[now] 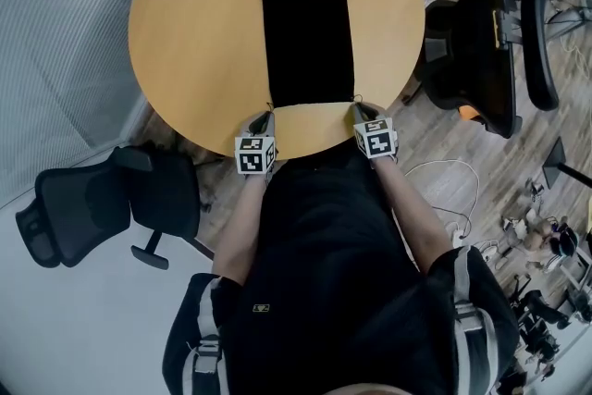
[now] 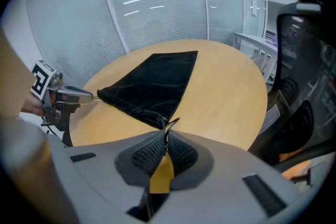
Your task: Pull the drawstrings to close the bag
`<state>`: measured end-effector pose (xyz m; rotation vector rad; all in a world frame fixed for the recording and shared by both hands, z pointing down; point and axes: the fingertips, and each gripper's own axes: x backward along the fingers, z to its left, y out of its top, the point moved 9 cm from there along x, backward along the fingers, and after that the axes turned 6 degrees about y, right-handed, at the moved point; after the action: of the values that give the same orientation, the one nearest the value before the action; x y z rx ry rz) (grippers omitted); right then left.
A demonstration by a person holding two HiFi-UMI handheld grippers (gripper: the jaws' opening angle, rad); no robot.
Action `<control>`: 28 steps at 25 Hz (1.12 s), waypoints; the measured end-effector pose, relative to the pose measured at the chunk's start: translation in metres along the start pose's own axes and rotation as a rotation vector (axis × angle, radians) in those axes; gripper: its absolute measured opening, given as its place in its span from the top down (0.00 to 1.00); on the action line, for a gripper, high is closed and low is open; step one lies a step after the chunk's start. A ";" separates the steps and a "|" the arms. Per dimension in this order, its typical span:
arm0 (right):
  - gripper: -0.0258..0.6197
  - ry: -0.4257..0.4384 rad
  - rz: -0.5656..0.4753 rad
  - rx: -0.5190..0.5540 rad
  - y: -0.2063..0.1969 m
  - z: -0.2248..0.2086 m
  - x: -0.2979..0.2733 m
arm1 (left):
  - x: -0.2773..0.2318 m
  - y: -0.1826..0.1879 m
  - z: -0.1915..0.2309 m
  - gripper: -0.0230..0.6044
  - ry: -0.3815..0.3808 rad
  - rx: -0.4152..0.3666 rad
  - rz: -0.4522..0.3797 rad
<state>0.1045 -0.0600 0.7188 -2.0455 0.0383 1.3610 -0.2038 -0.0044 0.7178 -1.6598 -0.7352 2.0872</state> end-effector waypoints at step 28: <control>0.85 0.050 0.019 0.006 -0.010 -0.008 0.001 | -0.019 -0.011 -0.014 0.73 0.113 -0.136 0.204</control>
<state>0.1148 -0.0558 0.7249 -2.0789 0.0842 1.3194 -0.1860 -0.0039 0.7368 -1.9846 -0.7119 2.0966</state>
